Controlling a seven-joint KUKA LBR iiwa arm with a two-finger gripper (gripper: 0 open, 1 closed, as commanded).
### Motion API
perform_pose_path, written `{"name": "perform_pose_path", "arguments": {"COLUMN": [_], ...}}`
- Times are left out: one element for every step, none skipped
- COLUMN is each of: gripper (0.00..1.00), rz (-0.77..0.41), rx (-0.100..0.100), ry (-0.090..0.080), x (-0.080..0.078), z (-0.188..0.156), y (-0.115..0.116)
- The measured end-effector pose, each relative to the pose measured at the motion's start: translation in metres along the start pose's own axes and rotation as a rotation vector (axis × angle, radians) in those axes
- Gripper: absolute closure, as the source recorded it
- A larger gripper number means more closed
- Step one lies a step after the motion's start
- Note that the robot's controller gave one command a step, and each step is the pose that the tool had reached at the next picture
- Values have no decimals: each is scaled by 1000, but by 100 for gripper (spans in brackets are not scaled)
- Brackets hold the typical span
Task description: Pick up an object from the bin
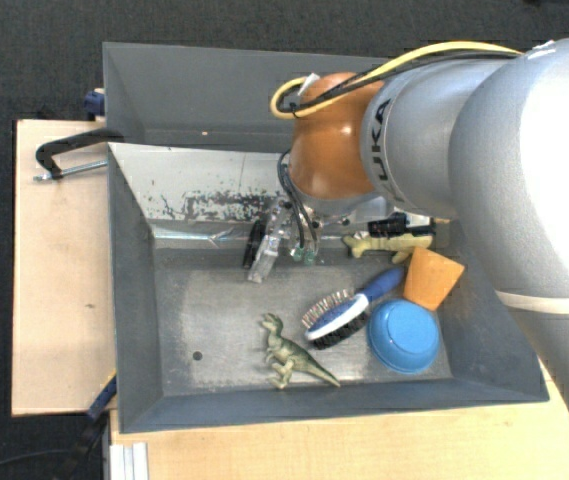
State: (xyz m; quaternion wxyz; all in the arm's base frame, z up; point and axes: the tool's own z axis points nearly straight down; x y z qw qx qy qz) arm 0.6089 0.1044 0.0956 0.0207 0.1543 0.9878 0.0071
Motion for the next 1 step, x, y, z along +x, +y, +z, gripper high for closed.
{"name": "perform_pose_path", "arguments": {"gripper": [100], "rz": [-414], "rx": [8], "ry": [30], "x": [8], "z": [-120], "y": [1]}}
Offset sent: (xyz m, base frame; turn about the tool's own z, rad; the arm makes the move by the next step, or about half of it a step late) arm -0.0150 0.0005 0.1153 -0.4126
